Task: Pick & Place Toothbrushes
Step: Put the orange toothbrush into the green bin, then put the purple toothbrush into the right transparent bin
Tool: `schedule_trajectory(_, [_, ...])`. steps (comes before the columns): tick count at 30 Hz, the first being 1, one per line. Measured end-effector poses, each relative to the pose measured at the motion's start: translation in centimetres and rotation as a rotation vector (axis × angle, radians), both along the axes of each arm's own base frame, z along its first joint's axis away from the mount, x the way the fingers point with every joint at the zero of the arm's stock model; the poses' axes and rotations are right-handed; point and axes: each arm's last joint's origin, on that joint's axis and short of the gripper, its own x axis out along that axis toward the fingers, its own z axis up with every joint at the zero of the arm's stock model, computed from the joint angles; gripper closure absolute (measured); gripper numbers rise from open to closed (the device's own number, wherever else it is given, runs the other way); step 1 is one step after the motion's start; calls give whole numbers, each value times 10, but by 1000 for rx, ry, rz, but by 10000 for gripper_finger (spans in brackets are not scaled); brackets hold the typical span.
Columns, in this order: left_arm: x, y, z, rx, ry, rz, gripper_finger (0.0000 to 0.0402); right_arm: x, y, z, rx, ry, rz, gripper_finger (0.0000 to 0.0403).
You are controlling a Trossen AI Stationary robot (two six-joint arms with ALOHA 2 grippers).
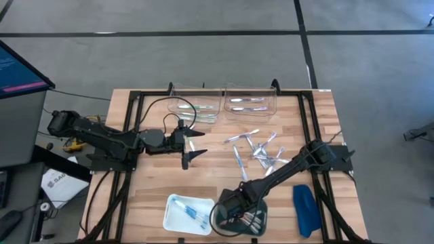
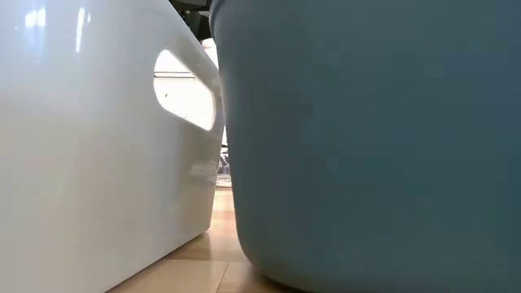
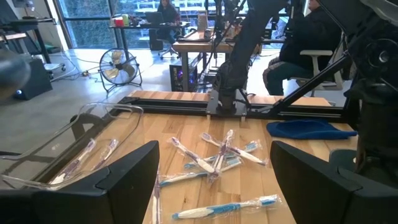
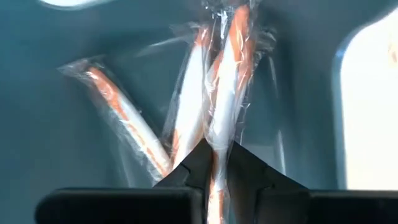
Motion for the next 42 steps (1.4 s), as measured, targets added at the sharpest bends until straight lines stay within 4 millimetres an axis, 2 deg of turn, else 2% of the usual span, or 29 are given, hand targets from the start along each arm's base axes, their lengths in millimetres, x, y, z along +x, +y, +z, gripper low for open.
schedule_trajectory(6, [0, 0, 0, 1, 1, 0, 101, 1, -1, 0, 1, -2, -1, 331])
schedule_trajectory(13, [0, 0, 0, 1, 1, 0, 101, 4, -5, 3, -1, -8, 6, 254])
schedule_trajectory(19, [0, 0, 0, 1, 0, 0, 101, 12, -6, 21, 0, -31, 32, 178])
schedule_trajectory(22, [0, 0, 0, 1, 1, 0, 101, 12, -7, 32, -14, -14, 47, 154])
schedule_trajectory(32, [0, 0, 0, 2, 1, 0, 101, 6, -15, 54, -139, 62, 77, 148])
schedule_trajectory(34, [0, 0, 0, 2, 1, 0, 101, 3, -13, 57, -162, 78, 125, 148])
schedule_trajectory(42, [0, 0, 0, 2, 1, 0, 101, -3, -15, 63, -218, 126, 128, 148])
